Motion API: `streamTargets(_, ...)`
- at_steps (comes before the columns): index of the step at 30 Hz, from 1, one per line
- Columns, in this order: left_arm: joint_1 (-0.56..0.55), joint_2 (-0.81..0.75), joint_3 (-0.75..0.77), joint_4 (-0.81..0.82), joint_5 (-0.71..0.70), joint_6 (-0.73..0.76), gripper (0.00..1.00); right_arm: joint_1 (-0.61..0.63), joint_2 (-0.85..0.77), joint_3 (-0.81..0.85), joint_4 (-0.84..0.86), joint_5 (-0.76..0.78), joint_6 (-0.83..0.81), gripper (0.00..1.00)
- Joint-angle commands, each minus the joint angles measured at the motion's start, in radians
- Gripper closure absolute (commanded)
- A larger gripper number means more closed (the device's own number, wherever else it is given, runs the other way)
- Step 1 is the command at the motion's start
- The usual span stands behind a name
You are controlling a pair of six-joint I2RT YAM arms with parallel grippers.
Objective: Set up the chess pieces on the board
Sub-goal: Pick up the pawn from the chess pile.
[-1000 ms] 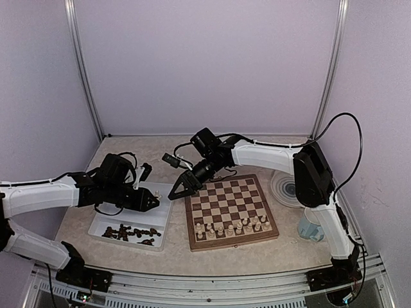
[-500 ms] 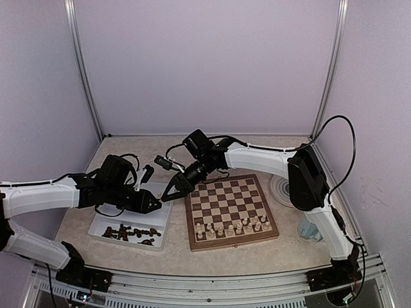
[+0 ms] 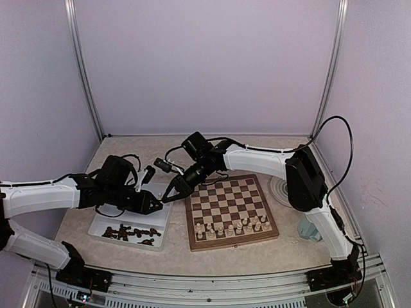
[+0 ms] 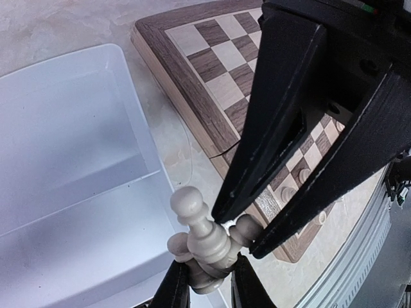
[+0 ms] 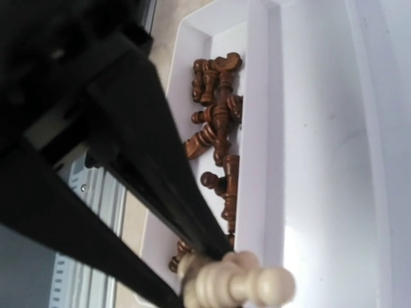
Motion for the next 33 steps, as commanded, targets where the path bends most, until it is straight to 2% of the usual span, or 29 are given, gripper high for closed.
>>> streamTargets(1,-0.006,0.002,-0.004,0.036,0.019,0.008,0.89,0.016,0.021,0.032,-0.01,0.014,-0.008,0.86)
streamTargets(6,-0.002,0.014,0.0,0.012,-0.014,0.005,0.89,0.013,0.012,0.059,-0.047,0.057,-0.062,1.0)
streamTargets(18,0.003,0.036,0.003,-0.029,-0.074,-0.026,0.89,-0.117,-0.117,0.003,-0.137,0.12,-0.209,1.0)
streamTargets(27,0.022,0.076,0.009,-0.043,-0.084,-0.027,0.89,-0.132,-0.182,-0.062,-0.199,0.133,-0.297,1.0)
streamTargets(33,0.043,0.092,0.013,-0.058,-0.116,-0.038,0.89,-0.131,-0.241,-0.091,-0.294,0.3,-0.436,1.0)
